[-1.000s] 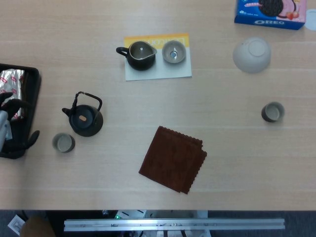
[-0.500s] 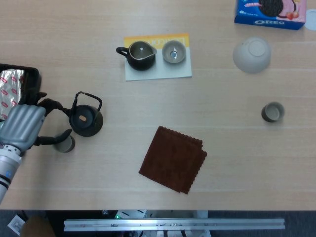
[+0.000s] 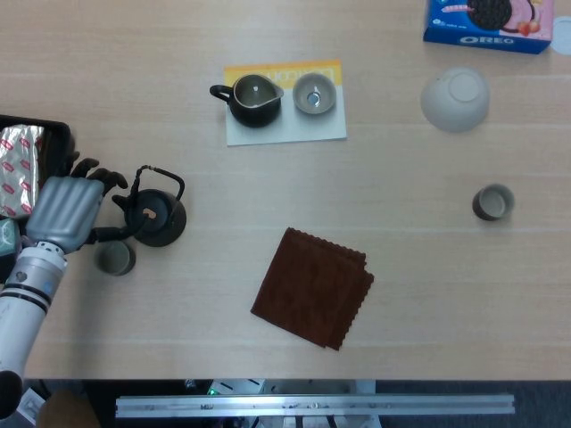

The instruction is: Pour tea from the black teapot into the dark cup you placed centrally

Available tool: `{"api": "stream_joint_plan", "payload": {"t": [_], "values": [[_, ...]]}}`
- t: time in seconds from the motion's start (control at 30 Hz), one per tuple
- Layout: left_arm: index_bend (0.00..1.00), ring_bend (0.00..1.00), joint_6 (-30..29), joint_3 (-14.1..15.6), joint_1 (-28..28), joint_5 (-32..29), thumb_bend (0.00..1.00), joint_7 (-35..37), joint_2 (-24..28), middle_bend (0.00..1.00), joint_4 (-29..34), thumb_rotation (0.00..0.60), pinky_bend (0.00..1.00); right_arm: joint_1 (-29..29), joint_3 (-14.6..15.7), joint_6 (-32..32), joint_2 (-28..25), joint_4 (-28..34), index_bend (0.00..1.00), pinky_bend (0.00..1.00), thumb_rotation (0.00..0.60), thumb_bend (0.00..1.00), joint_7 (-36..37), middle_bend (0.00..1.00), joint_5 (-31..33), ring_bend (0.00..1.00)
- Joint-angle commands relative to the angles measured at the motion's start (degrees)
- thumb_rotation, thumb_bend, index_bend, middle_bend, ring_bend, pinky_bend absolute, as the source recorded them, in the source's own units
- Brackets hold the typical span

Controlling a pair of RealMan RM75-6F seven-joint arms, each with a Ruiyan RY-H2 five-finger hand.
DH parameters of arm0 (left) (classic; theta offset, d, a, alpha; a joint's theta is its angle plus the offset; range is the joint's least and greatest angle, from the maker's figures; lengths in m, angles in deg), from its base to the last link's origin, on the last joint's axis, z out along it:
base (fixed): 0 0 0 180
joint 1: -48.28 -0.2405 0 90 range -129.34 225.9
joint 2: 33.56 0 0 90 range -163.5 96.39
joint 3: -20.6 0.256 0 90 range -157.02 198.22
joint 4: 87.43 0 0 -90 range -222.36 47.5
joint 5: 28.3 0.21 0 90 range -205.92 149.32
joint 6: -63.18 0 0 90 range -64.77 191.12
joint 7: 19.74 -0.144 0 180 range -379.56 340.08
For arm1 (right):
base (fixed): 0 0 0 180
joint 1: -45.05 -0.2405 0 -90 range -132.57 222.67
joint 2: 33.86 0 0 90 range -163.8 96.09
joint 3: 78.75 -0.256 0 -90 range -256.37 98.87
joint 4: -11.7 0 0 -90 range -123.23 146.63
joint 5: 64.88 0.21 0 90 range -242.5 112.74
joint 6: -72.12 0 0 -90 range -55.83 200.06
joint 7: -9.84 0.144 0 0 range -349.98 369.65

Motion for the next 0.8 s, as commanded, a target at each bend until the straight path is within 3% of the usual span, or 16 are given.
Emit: {"api": "stream_joint_plan", "payload": {"t": [0.03, 0.47, 0.8], "values": [[0.27, 0.14, -0.3, 0.0, 1.0, -1.7, 0.20, -2.0, -1.5, 0.29, -1.8, 0.124, 0.04, 0.1, 0.0, 0.0, 0.0, -0.1, 0.22, 0.13, 0.600, 0.12, 0.1, 0.16, 0.1, 0.01], [0.27, 0.14, 1.6, -0.2, 3.4, -7.1, 0.20, -2.9, -5.0, 0.28, -6.8, 0.120, 0.04, 0.3, -0.1, 0.2, -0.2, -0.2, 0.22, 0.13, 0.600, 0.12, 0.3, 0.16, 0.7, 0.01], [0.27, 0.14, 2.9, -1.0, 5.4, -9.0, 0.20, -1.9, -6.7, 0.27, -6.3, 0.122, 0.04, 0.0, 0.1, 1.2, 0.0, -0.7, 0.22, 0.13, 0.600, 0.12, 0.8, 0.16, 0.9, 0.01]]}}
